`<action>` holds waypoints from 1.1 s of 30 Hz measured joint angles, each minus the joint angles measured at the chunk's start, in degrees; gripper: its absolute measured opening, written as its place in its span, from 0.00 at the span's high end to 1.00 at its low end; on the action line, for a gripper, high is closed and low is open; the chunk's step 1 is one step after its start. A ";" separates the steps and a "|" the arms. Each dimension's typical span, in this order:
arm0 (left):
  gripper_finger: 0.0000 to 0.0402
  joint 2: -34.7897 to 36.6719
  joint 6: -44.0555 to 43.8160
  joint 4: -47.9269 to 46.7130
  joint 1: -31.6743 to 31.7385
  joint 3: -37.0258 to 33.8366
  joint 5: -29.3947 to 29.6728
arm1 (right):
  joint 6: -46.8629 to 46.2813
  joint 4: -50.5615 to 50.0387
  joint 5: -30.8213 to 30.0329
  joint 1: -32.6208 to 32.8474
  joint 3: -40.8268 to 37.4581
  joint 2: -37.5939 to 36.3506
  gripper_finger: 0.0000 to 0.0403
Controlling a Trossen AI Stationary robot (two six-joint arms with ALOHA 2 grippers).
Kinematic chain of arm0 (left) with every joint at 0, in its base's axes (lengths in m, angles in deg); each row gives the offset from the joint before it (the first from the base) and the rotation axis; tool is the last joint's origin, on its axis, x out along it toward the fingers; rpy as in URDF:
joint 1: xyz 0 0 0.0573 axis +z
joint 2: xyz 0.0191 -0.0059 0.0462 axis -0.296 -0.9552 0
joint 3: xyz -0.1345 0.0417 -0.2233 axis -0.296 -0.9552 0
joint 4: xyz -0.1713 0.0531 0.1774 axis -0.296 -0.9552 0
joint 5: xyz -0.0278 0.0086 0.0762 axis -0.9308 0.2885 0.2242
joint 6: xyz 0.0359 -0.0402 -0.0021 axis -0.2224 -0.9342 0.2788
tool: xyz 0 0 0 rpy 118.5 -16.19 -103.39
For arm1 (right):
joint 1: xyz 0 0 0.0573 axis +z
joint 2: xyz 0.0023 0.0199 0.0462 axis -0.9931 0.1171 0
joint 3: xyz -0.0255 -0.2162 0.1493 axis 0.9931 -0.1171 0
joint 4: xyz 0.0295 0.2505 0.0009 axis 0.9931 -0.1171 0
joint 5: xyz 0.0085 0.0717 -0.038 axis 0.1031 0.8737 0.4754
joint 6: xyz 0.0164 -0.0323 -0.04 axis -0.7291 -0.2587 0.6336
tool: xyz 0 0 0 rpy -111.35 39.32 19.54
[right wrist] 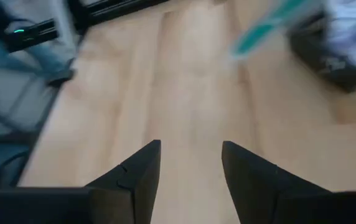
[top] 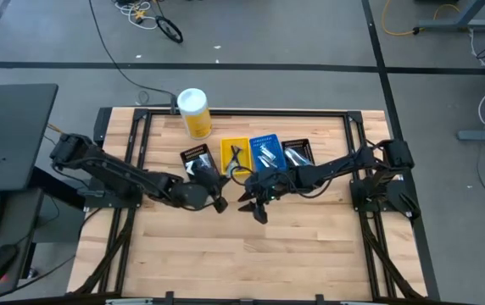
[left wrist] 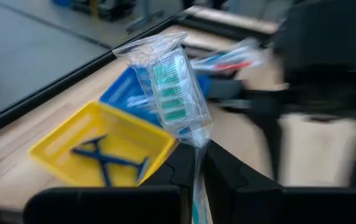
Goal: Pick & Place Travel size toiletries
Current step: Put the green toothbrush into the right black basket
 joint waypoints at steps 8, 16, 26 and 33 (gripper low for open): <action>0.94 1.78 8.00 7.21 0.03 0.04 -4.62 | -2.23 13.34 -7.09 -1.91 0.01 -1.07 0.55; 0.94 1.78 12.00 13.38 0.07 0.02 -5.83 | -6.66 16.79 -9.15 -1.93 0.07 -1.09 0.55; 0.93 1.78 12.34 14.44 0.10 0.02 -5.61 | -6.57 17.67 -12.46 -0.53 0.04 -1.09 0.68; 0.92 1.78 12.14 13.83 0.10 0.02 -5.54 | -6.66 16.05 -12.51 -0.49 0.04 -1.09 0.84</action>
